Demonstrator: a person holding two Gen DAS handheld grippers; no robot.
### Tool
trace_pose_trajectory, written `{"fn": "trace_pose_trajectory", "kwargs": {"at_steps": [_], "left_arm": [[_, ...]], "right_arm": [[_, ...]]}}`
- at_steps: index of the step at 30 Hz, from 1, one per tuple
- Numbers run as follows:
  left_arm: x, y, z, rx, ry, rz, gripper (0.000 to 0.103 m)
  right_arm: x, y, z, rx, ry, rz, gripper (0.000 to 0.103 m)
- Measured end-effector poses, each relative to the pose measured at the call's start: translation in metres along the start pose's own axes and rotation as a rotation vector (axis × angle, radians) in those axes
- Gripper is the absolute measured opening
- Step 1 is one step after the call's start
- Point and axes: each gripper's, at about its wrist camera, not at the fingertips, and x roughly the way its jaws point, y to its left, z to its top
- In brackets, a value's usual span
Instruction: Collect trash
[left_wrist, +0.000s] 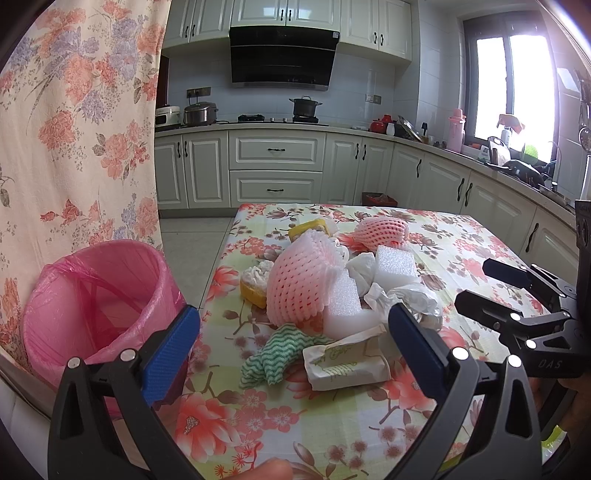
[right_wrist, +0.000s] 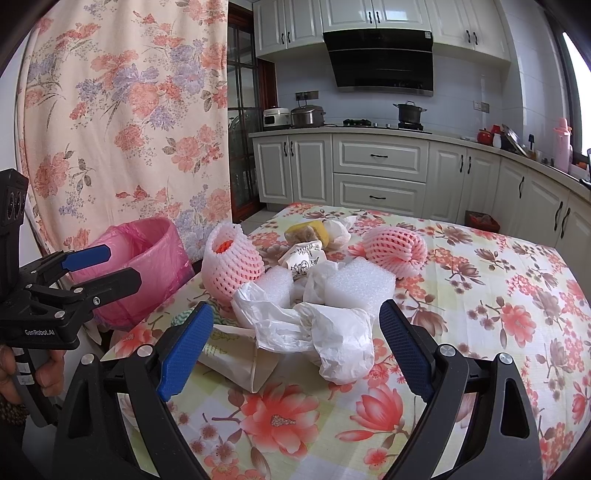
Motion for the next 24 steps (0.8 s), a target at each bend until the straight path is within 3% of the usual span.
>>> {"fn": "trace_pose_trajectory", "kwargs": {"at_steps": [24], "left_arm": [[0.0002,-0.0003,-0.0001,0.0,0.0,0.001,0.099]], "right_arm": [[-0.0015,-0.0012,0.0011,-0.002,-0.005,-0.004,0.086]]}}
